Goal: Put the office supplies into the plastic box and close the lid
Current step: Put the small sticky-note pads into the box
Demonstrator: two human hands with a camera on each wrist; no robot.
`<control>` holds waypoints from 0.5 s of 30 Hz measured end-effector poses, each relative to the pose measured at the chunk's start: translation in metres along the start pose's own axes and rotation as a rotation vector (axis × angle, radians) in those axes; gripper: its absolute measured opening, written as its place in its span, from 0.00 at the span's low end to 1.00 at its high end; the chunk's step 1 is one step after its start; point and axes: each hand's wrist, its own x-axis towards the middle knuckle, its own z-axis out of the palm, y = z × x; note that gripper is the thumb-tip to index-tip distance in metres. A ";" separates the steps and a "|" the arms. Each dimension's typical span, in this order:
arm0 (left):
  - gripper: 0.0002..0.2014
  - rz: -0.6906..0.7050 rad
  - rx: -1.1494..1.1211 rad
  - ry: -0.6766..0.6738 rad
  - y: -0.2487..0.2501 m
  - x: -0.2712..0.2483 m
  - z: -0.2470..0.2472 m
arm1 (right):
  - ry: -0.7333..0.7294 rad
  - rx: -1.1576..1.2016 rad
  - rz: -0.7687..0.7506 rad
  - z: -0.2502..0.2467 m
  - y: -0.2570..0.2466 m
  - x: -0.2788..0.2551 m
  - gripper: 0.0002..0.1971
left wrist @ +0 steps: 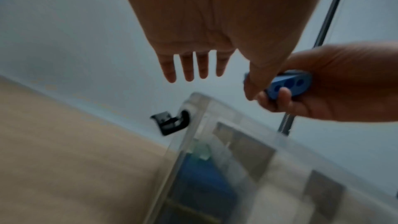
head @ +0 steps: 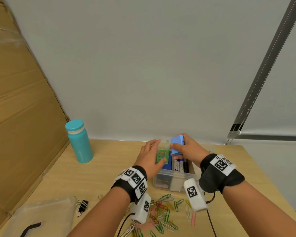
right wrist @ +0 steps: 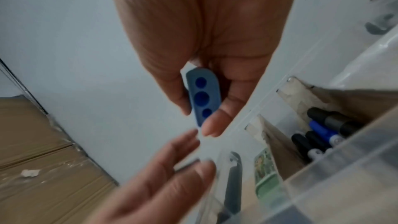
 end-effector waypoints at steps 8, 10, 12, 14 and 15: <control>0.33 -0.163 -0.182 -0.165 -0.029 -0.012 0.020 | -0.014 -0.530 -0.090 0.018 0.001 0.006 0.14; 0.34 -0.157 -0.200 -0.150 -0.035 -0.017 0.022 | -0.067 -0.610 -0.110 0.030 0.002 0.003 0.14; 0.34 -0.153 -0.233 -0.146 -0.041 -0.022 0.023 | -0.089 -0.681 -0.136 0.040 0.004 0.002 0.13; 0.34 -0.143 -0.258 -0.148 -0.045 -0.026 0.022 | -0.076 -0.768 -0.172 0.047 0.005 0.002 0.11; 0.34 -0.137 -0.264 -0.148 -0.045 -0.027 0.022 | -0.068 -0.803 -0.186 0.050 0.006 0.002 0.11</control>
